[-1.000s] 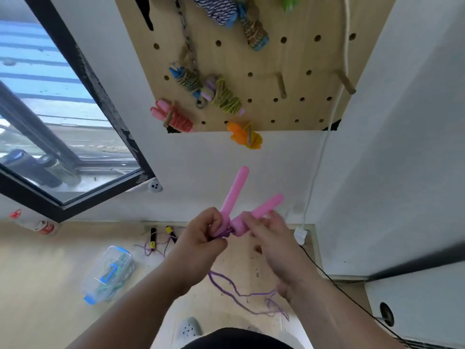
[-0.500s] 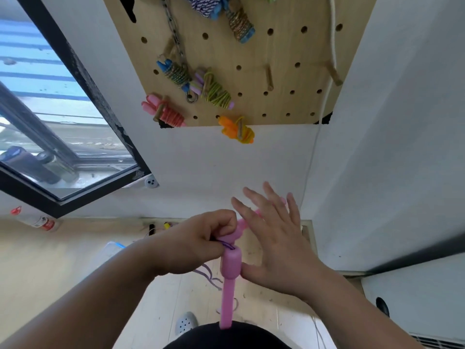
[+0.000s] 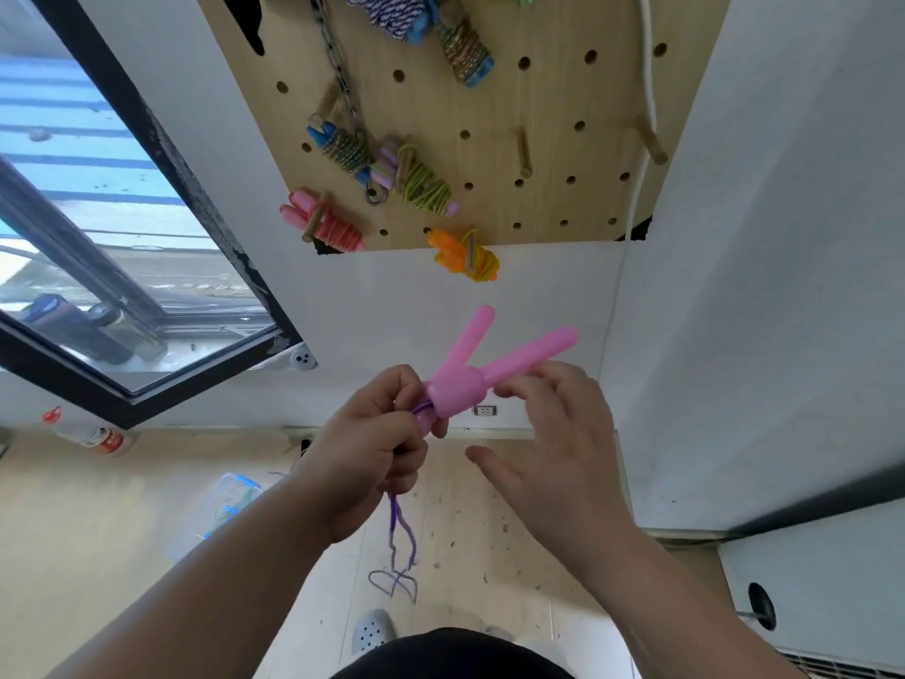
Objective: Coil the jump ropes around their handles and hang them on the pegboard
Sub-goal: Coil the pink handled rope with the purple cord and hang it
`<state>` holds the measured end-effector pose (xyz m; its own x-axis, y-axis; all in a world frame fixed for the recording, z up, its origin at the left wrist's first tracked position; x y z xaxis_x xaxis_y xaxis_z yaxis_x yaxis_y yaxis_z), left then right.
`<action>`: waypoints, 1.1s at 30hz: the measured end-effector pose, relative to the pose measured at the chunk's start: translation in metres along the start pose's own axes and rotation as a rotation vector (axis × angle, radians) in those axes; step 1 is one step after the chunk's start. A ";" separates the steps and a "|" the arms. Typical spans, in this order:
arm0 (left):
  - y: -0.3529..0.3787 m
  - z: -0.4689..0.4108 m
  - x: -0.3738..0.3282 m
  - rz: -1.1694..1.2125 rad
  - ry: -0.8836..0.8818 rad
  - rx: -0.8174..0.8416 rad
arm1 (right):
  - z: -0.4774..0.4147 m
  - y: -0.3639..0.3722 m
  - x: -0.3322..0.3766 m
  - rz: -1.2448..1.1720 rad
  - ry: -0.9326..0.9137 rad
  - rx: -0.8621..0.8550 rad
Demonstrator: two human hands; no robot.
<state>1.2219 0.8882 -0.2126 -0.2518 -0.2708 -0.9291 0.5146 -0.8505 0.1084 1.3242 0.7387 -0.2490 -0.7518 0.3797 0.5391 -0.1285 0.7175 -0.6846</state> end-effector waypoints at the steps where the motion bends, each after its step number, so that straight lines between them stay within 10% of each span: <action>1: -0.001 0.001 0.000 0.006 -0.018 0.021 | -0.001 -0.001 -0.001 0.054 -0.062 -0.013; 7: -0.007 0.007 0.008 -0.046 -0.106 0.107 | -0.006 -0.015 0.001 0.204 -0.224 -0.163; 15: -0.013 0.012 0.018 -0.073 -0.106 0.145 | -0.012 -0.006 -0.002 0.070 -0.392 0.279; 33: -0.025 -0.017 0.019 -1.002 0.210 0.273 | -0.015 0.004 0.006 0.108 -0.334 0.212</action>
<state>1.2180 0.9115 -0.2388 -0.2988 0.6717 -0.6779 -0.0575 -0.7217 -0.6898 1.3294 0.7526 -0.2410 -0.9324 0.2107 0.2937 -0.1419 0.5341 -0.8334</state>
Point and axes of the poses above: each hand's wrist, its own z-axis away from the middle knuckle, its own y-axis out of the palm, x = y × z, the point moved 3 cm from there along -z, towards the middle knuckle, and after that the axes turned 1 degree about -x, right-handed, at the moved point
